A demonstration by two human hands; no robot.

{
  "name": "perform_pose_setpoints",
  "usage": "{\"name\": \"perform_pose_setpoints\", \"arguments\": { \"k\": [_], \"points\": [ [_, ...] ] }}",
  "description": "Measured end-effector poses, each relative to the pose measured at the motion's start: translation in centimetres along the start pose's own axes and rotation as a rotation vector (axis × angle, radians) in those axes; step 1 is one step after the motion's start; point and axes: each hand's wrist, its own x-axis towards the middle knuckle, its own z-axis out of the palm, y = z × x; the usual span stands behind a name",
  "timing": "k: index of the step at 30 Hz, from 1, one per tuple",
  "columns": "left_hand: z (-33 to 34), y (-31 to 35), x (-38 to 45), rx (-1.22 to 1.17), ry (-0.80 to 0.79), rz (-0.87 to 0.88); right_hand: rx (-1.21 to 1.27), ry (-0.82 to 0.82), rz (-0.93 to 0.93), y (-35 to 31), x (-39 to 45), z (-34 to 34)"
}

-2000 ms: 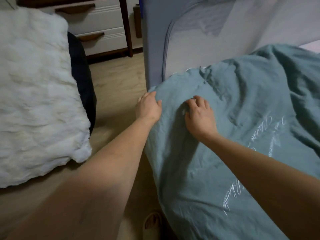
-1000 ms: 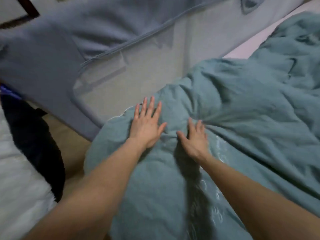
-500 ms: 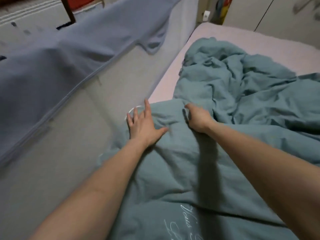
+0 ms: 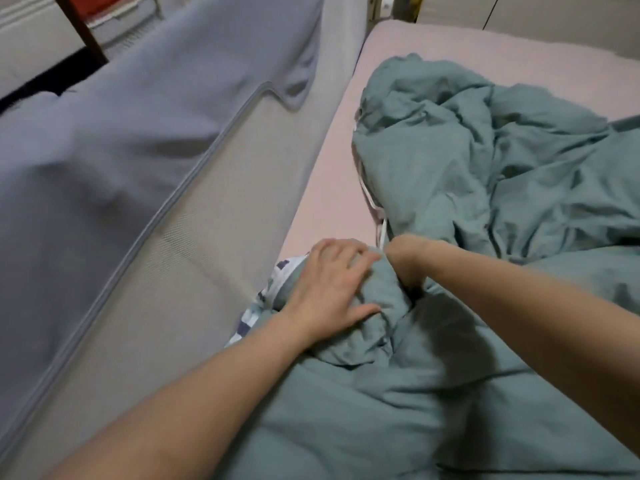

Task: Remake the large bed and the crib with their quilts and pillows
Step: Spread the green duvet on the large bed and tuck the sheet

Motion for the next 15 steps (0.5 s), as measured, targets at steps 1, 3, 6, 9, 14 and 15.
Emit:
{"name": "perform_pose_setpoints", "arguments": {
  "k": [1, 3, 6, 9, 14, 15],
  "points": [
    [-0.4, -0.8, 0.7, -0.03, -0.108, -0.265, 0.033, 0.022, 0.014, -0.3, 0.0, -0.1],
    [-0.7, -2.1, 1.7, -0.145, -0.428, -0.586, 0.12, 0.138, 0.091, -0.7, -0.5, -0.3],
    [-0.1, -3.6, 3.0, -0.287, -0.594, -0.804, 0.512, 0.552, 0.462, 1.0, -0.4, -1.8],
    [-0.9, -5.0, 5.8, -0.164, -0.109, -0.844, 0.842, 0.887, 0.822, 3.8, 1.1, -7.1],
    [-2.6, -6.6, 10.3, -0.012, 0.174, -0.803, 0.993, 1.12, 1.029, 5.8, 1.6, -11.0],
    [-1.7, -6.6, 9.7, 0.092, 0.161, -0.789, 1.006, 1.089, 0.929, 5.1, 1.9, -10.0]
  ]
}}
